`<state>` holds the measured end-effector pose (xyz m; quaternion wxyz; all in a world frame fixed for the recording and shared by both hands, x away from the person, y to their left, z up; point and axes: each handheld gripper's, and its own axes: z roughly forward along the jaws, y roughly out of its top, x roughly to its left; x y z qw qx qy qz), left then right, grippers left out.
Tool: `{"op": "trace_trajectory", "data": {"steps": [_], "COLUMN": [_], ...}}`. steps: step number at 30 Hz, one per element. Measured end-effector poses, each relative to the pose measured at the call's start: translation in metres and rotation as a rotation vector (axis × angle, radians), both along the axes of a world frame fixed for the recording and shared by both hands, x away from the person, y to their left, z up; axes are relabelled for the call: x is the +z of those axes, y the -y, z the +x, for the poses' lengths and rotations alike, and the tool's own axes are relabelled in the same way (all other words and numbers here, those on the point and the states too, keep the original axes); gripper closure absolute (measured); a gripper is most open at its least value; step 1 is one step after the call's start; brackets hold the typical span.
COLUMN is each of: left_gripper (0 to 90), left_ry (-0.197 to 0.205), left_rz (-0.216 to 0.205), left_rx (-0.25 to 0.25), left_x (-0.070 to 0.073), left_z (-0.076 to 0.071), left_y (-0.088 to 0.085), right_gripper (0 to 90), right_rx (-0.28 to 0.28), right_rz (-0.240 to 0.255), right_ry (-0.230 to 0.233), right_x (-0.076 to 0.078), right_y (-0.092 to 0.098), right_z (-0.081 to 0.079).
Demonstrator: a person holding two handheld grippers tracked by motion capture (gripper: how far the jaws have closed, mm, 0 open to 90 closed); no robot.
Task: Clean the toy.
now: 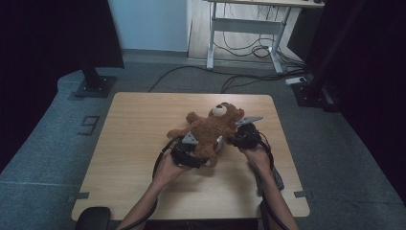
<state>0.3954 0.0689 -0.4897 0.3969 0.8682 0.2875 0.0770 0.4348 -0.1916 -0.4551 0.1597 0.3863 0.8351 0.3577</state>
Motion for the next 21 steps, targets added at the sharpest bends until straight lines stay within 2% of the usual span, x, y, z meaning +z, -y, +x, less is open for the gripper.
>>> {"op": "trace_trajectory", "data": {"steps": [2,3,4,5,6,9,14,15,16,21], "left_gripper": [38.0,45.6,45.6,52.6,55.4,62.5,66.6,66.9,67.2,67.4], "left_ry": [0.005,0.008,0.005,-0.005,-0.005,0.012,0.019,0.021,0.021,0.018], "left_rz": [0.013,0.019,0.019,0.016,0.016,0.031,0.042,0.041,0.041,0.038], "left_rx": [-0.002,-0.003,-0.002,-0.002,-0.002,-0.008,-0.019,-0.023,-0.023,-0.034], "left_x": [-0.002,-0.003,-0.003,-0.004,-0.004,-0.005,-0.006,-0.008,-0.008,-0.013], "left_z": [-0.001,-0.001,0.000,0.000,0.000,-0.001,-0.003,-0.004,-0.004,-0.007], "left_y": [0.000,-0.001,-0.002,-0.003,-0.003,-0.003,-0.005,-0.005,-0.005,-0.004], "right_gripper": [59.0,48.3,48.3,42.6,42.6,36.7,34.9,34.9,34.9,32.2], "right_rx": [0.003,0.014,0.014,0.019,0.019,0.012,-0.039,-0.054,-0.054,-0.114], "right_rz": [0.002,0.023,0.023,0.030,0.030,0.041,0.002,-0.007,-0.007,-0.016], "right_ry": [-0.005,-0.014,-0.014,-0.004,-0.004,0.026,0.037,0.034,0.034,0.041], "right_x": [0.000,0.003,0.003,0.009,0.009,0.022,0.027,0.026,0.026,0.022], "right_y": [0.001,0.002,0.002,0.004,0.004,0.010,0.016,0.017,0.017,0.019], "right_z": [-0.001,-0.002,-0.002,-0.003,-0.003,-0.002,0.011,0.021,0.021,0.048]}}
